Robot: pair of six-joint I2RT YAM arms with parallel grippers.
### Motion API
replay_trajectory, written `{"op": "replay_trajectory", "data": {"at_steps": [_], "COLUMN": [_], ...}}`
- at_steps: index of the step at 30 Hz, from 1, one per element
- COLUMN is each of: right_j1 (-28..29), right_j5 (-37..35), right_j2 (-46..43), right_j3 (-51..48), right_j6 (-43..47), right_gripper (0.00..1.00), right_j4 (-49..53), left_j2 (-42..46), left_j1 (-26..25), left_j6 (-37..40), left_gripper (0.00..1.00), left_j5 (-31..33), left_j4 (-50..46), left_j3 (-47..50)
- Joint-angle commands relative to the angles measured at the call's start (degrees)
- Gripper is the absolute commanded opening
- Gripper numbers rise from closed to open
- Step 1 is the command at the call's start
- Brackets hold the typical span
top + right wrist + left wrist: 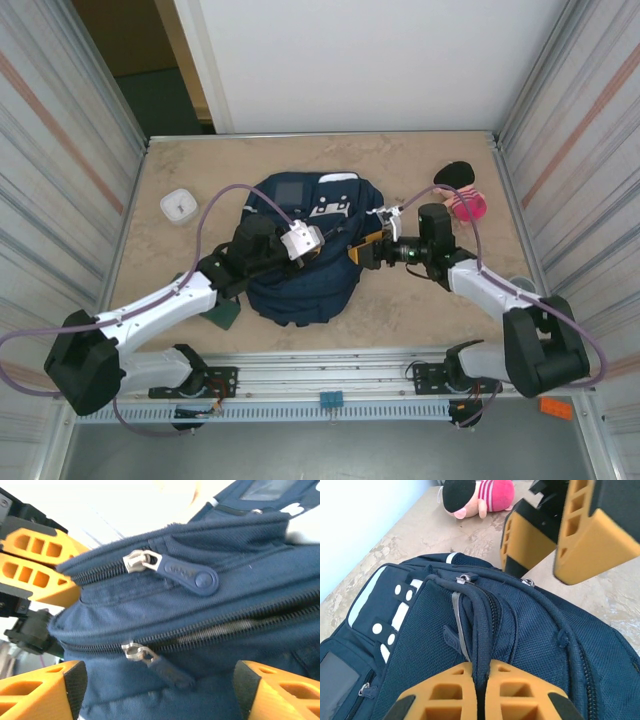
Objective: Pack the student bag
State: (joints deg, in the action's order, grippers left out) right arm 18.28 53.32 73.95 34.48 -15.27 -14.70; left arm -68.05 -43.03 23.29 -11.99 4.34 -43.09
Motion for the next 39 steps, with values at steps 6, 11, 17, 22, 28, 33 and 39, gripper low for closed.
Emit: {"op": "replay_trajectory", "data": {"at_steps": [6, 11, 17, 22, 28, 33, 39], "right_j1": [1.24, 2.9, 2.87, 2.81, 3.51, 6.71, 14.05], "right_j5": [8.02, 7.23, 6.21, 4.54, 2.77, 0.16, -6.55], "right_j2": [1.71, 0.4, -0.17, -1.23, -2.8, -5.63, -10.48], "right_j3": [2.49, 1.49, 1.22, 1.26, 0.59, 0.66, 0.94], "right_j6": [-0.36, 1.37, 1.29, 0.91, 0.24, 0.07, -0.24], "right_gripper": [0.63, 0.45, 0.26, 0.1, 0.0, 0.0, 0.0], "right_j4": [-1.77, 0.13, 0.43, 0.96, 0.43, 2.27, 5.66], "left_j2": [4.07, 4.07, 3.89, 4.13, 3.94, 3.41, 2.12], "left_j1": [1.05, 1.63, 1.65, 1.67, 1.65, 1.59, 1.14], "left_j6": [-0.06, -1.05, -1.12, -1.05, -1.25, -2.65, -3.89], "left_gripper": [0.0, 0.0, 0.0, 0.0, 0.0, 0.0, 0.0], "left_j5": [-2.87, -3.28, -3.31, -2.46, -1.72, 0.69, 4.6], "left_j4": [6.33, 8.03, 7.97, 7.97, 8.1, 9.34, 11.47], "left_j3": [-1.51, -1.11, -1.46, -1.17, -1.13, -1.03, -1.12]}}
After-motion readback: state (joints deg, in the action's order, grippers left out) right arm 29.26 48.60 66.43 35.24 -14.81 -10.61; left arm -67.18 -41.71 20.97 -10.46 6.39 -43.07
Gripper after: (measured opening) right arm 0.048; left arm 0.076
